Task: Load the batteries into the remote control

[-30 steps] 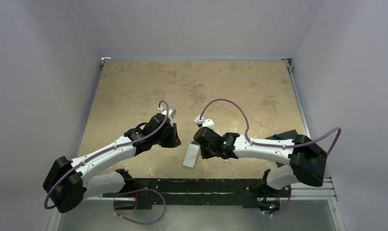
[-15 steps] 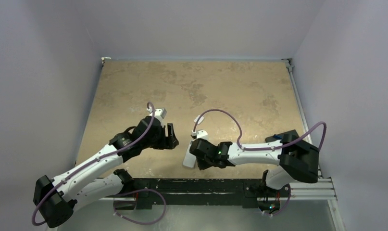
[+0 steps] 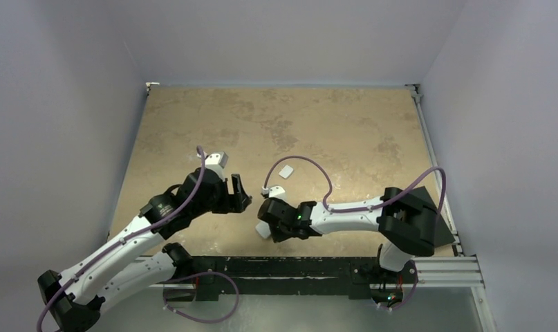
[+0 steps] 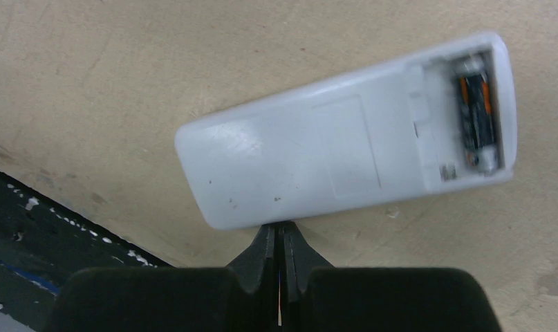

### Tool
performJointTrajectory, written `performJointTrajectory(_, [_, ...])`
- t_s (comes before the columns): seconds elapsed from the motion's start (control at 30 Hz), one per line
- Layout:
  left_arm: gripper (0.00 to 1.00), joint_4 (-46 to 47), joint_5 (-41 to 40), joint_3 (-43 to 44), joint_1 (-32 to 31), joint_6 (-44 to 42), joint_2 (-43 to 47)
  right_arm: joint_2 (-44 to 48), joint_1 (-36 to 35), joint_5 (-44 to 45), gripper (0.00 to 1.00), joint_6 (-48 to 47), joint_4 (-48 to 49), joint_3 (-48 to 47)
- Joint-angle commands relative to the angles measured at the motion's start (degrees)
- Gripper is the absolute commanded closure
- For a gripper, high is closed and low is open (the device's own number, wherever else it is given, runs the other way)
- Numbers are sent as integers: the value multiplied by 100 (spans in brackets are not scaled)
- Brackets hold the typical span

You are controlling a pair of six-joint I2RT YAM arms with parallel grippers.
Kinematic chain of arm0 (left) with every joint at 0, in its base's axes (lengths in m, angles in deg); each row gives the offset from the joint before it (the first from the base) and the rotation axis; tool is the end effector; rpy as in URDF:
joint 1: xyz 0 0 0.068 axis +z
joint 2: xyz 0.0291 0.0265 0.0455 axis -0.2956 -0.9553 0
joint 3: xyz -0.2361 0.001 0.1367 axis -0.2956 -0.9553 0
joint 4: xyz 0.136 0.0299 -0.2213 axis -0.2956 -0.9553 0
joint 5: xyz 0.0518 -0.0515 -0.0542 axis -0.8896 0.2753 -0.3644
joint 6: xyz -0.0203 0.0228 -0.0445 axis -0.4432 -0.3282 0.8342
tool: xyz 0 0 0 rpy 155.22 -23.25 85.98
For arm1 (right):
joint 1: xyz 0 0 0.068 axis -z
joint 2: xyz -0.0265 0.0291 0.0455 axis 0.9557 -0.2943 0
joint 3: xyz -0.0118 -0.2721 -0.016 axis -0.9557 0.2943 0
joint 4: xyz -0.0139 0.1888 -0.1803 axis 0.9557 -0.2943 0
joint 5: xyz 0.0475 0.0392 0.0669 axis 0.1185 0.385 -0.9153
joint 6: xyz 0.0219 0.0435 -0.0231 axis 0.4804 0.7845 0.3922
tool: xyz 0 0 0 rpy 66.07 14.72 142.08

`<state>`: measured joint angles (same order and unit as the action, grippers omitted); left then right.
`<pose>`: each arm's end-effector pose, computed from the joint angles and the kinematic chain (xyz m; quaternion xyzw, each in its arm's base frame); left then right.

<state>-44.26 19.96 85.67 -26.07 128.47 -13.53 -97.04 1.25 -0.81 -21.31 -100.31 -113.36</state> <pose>0.1214 -0.1089 0.2752 -0.0086 0.9079 -0.2424 0.3419 0.1050 0.2922 0.1591 -0.1786 0.9445 0.1663 0.2201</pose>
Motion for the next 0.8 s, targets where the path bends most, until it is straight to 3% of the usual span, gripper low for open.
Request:
performJointTrajectory(0.0, [25, -131, -180, 330, -29, 66, 183, -223, -35, 83, 100, 42, 133, -481])
performJointTrajectory(0.77, [24, -212, -183, 283, -24, 27, 303, -1230, 132, 1172, 99, 541, -565, -1715])
